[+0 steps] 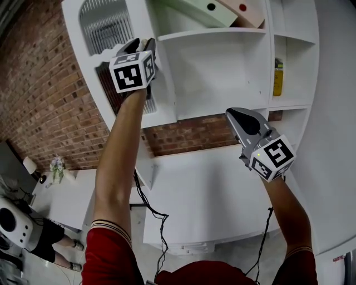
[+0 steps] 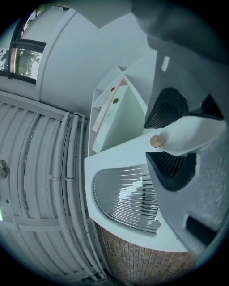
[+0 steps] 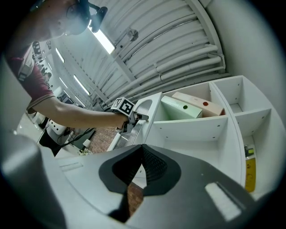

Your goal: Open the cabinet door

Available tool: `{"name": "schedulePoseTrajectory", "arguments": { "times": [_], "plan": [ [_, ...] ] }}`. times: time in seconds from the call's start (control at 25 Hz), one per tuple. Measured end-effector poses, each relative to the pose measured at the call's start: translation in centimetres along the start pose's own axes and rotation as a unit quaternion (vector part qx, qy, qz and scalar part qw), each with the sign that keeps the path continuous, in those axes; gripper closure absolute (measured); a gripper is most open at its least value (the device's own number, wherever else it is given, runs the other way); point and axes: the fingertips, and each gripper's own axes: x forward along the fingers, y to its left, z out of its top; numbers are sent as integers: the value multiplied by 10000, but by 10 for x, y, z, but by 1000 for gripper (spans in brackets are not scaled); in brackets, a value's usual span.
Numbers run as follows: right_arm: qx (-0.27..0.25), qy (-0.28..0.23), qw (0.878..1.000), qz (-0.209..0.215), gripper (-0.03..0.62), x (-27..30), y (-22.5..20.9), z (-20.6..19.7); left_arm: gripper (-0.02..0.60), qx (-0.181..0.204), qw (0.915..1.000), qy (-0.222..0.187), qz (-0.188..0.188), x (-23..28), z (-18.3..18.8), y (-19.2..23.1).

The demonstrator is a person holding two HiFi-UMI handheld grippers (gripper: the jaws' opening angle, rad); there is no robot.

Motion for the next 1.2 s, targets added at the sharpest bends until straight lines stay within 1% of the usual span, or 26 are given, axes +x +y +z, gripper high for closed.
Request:
{"name": "schedulePoseTrajectory", "arguments": {
  "times": [0.2, 0.36, 0.48, 0.56, 0.72, 0.96, 1.2],
  "plan": [
    [5, 42, 9999, -119, 582, -11, -9, -3, 430, 182, 9997, 137, 83, 9, -2, 0],
    [47, 72, 9997, -210, 582, -19, -13, -7, 468, 264, 9994, 188, 156, 13, -2, 3],
    [74, 79, 9996, -260, 582, -22, -14, -8, 474, 329, 9990, 246, 167, 14, -3, 5],
    [76, 84, 9996, -271, 582, -23, -14, -8, 490, 348, 9988, 308, 161, 15, -5, 4],
    [94, 93, 9995, -298, 582, -27, -12, -10, 493, 296, 9990, 320, 130, 16, -6, 3],
    [149, 115, 9994, -281, 582, -26, -9, -11, 494, 218, 9994, 271, -16, 4, 1, 3],
    [318, 36, 9994, -117, 582, -15, 7, -12, 492, 86, 9993, 113, -343, -27, 16, 1]
  ]
}}
